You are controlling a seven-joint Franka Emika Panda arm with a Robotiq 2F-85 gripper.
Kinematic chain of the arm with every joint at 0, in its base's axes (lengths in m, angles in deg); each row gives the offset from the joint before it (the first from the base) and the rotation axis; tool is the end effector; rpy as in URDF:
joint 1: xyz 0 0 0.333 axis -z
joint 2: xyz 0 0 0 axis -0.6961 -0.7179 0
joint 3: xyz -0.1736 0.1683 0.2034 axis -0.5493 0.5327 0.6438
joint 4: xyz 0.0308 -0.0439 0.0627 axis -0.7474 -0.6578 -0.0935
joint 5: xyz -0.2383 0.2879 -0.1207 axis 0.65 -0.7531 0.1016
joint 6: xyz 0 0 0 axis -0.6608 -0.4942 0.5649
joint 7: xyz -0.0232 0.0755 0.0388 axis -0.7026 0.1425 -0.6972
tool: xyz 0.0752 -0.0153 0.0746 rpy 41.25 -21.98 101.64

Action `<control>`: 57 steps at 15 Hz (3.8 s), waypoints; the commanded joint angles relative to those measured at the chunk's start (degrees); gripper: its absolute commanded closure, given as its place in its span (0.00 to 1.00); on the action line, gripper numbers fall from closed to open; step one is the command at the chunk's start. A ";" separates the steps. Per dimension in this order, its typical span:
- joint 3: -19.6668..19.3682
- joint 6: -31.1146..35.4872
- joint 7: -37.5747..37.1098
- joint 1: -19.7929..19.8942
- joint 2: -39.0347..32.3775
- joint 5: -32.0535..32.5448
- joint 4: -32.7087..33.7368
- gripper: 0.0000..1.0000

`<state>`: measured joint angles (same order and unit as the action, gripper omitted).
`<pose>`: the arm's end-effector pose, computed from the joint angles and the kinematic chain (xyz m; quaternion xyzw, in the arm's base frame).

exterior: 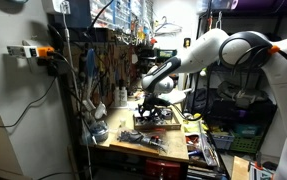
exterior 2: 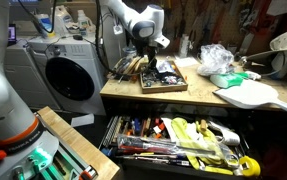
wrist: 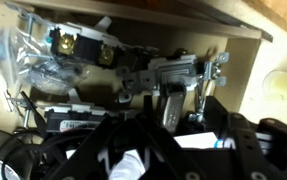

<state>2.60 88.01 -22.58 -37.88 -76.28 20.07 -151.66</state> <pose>0.6450 -0.1158 0.2897 -0.9318 0.3422 -0.0550 0.1080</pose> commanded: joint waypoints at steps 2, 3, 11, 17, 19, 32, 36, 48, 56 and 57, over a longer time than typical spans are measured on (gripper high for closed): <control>-0.14 0.08 0.60 -0.34 -0.28 2.15 -0.36 0.85; -0.33 -0.21 0.17 -0.51 -0.12 2.73 -0.40 0.92; -0.40 -7.89 -1.56 -0.73 6.28 3.99 -3.11 0.92; 0.30 -19.83 2.20 -0.33 11.06 3.14 -3.30 0.92; 0.63 -18.97 3.63 -0.60 12.30 2.50 -3.96 0.92; 2.11 6.78 -5.49 -7.31 6.12 6.12 -0.04 0.92; -1.27 14.35 -11.46 -9.89 2.35 13.43 0.83 0.92; -5.13 19.16 -13.19 -11.13 -3.16 15.64 3.26 0.93; -6.57 16.46 -22.94 -13.24 -10.83 14.81 13.45 0.93; -6.75 15.77 -24.20 -13.52 -12.03 14.94 14.89 0.93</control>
<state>-2.50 106.42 -42.90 -49.85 -84.18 35.13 -142.09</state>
